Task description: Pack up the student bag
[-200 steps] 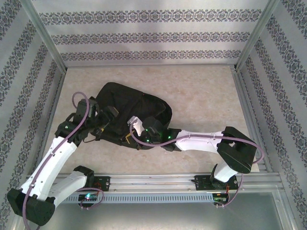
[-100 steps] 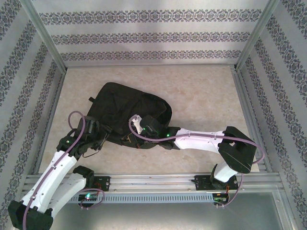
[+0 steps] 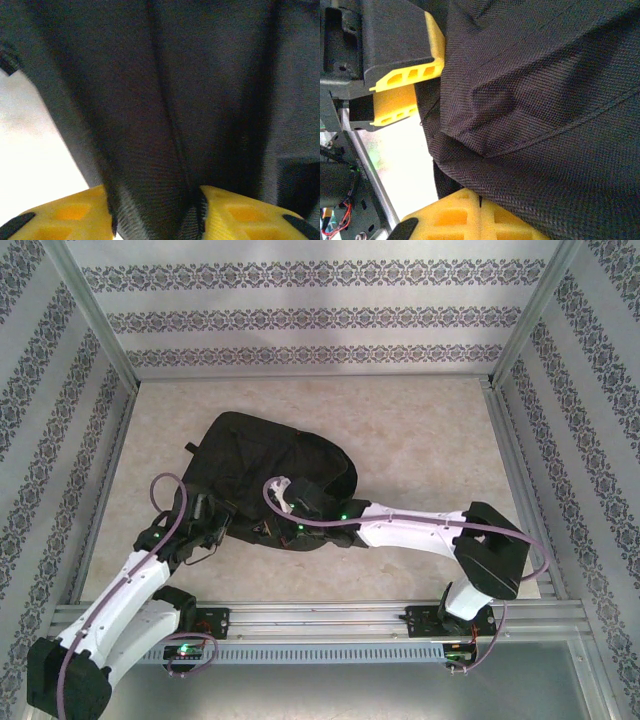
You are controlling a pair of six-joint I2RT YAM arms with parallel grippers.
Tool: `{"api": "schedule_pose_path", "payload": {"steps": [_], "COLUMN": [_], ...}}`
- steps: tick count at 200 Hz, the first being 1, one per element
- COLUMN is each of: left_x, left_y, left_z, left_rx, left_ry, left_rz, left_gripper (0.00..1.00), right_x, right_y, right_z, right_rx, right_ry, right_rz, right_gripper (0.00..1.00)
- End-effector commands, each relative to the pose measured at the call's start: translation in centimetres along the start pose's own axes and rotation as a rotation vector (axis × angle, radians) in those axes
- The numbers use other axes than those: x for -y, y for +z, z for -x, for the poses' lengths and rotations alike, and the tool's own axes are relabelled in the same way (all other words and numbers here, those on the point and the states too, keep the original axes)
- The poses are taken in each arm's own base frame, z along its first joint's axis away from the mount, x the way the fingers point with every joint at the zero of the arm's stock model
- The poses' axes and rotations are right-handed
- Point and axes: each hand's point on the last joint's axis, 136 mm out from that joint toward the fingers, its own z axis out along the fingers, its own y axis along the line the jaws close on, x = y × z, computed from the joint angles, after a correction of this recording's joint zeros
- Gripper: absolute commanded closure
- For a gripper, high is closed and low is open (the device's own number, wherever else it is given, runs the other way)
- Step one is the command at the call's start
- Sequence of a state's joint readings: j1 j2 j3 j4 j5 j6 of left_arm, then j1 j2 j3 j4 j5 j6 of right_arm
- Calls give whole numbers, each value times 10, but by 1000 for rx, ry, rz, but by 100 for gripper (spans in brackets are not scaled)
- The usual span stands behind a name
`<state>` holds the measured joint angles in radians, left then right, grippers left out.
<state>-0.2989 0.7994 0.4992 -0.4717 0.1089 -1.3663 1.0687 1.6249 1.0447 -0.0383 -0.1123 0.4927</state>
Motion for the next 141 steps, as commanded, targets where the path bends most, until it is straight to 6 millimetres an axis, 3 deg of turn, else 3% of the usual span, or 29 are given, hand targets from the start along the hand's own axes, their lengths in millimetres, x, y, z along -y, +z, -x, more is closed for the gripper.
{"api": "schedule_pose_path", "payload": {"steps": [1,49,80,109,141], "left_x": [13,20,25,28,25], "left_y": [8,18,18,17,16], "left_z": [18,20,21,22,23], "left_rx": [91,96,101,104,114], "left_ry": [12,10,8,9,20], "left_rz": [-61,-93,-111,-118,-106], "left_gripper": [64,100,100,100,100], "right_x": [8,27,41,52,50], "right_y": [-4,-22,-27,-37,-43], "right_z": [-6,-12,-21,-17,-11], "right_rx": [-72,-181,-257,-288,-283], "right_ry": [9,-8,-38,-93,-116], "right_rz": [-113,-368,-529,-705,-745], "right_gripper": [100,100,100,100,100]}}
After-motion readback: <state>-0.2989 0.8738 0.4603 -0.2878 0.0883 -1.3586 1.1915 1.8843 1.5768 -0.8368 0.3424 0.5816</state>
